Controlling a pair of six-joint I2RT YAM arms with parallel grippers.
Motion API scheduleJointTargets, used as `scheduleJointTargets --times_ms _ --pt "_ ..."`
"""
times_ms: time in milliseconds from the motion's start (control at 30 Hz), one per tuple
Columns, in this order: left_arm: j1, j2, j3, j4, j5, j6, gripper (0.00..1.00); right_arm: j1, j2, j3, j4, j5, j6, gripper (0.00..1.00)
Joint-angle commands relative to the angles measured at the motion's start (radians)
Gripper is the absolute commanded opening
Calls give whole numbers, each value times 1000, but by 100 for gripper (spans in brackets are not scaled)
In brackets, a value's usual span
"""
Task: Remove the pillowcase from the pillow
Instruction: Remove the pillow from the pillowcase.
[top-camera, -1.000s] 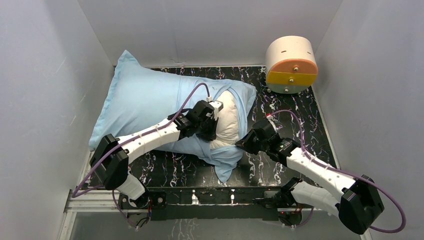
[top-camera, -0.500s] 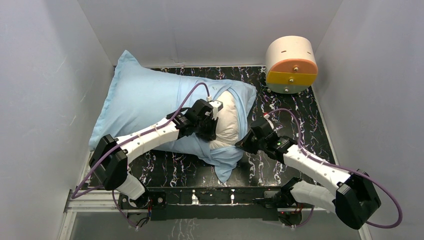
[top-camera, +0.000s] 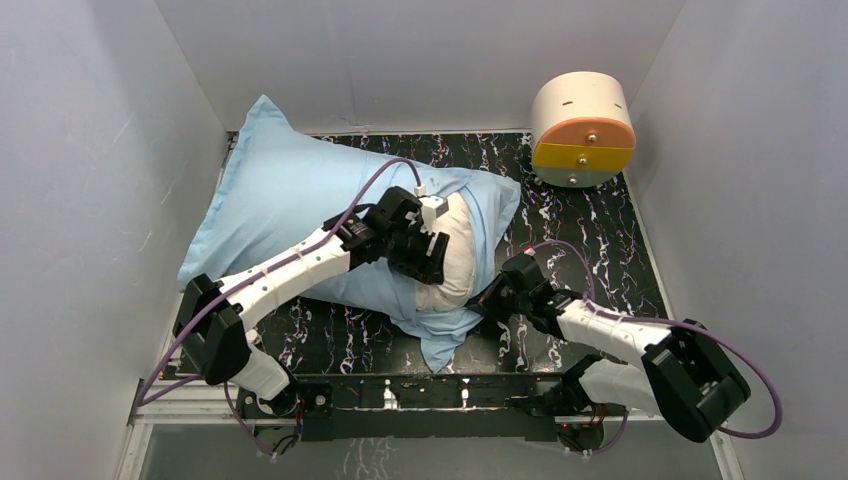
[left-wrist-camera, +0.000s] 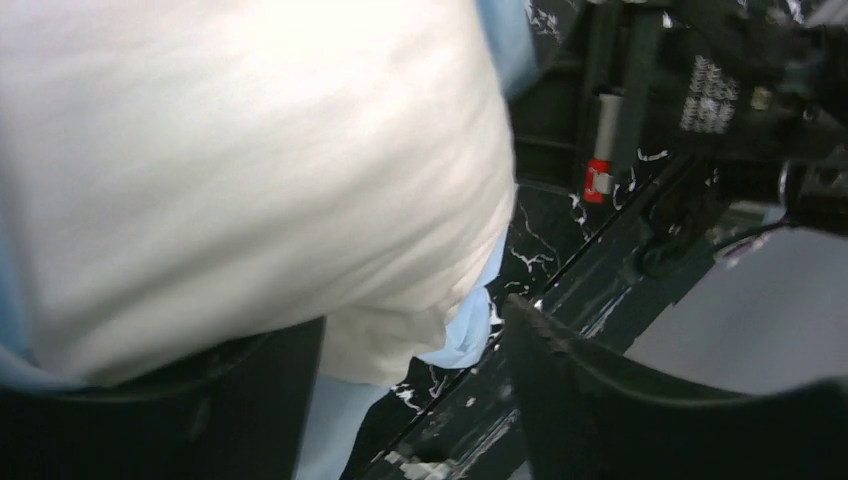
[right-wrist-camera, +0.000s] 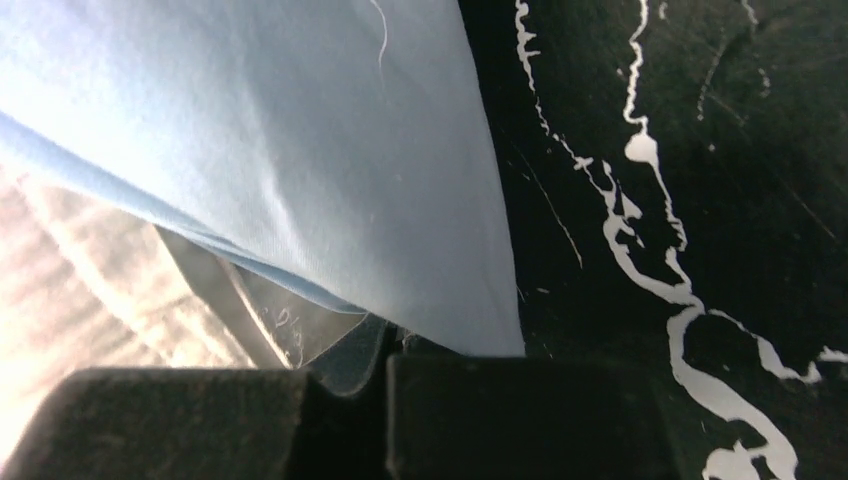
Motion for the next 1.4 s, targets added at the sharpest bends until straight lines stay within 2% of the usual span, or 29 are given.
scheduleJointTargets --times_ms 0,100,167,300,433,467,567,633,667,767,867,1033,1233,1367 --pt "-54 -8 73 -23 18 67 74 -2 101 -14 -126 -14 -60 0" --pt "-148 50 95 -63 -71 112 86 -2 150 -20 -59 -54 -34 0" --pt "-180 81 86 -68 -87 112 90 -2 157 -30 -36 -61 -7 0" --pt "-206 141 14 -35 -185 109 91 -2 74 -76 42 -78 68 0" --pt "-209 221 -67 55 -426 65 84 -2 -44 -115 37 -36 107 0" --pt "-209 244 -63 58 -466 44 77 -1 -65 -115 16 -22 108 0" --pt "-210 282 -27 79 -483 33 40 -3 -116 -111 -60 5 99 0" --pt "-211 286 -3 83 -463 44 2 -2 -136 -119 -81 14 97 0" --pt "-210 273 22 72 -452 32 0 -3 -143 -130 -83 17 97 0" --pt "-209 174 78 88 -386 44 0 -4 -136 -152 -83 11 96 0" --pt "-182 86 156 72 -436 68 0 -5 -102 -170 -73 -4 95 0" --pt "-100 29 256 24 -359 49 0 -4 -26 -194 1 -42 81 0" --pt "-79 -8 274 12 -274 17 0 -4 79 -152 -1 -34 44 0" --pt "-75 -18 264 7 -142 42 0 -5 112 -124 52 -63 22 0"
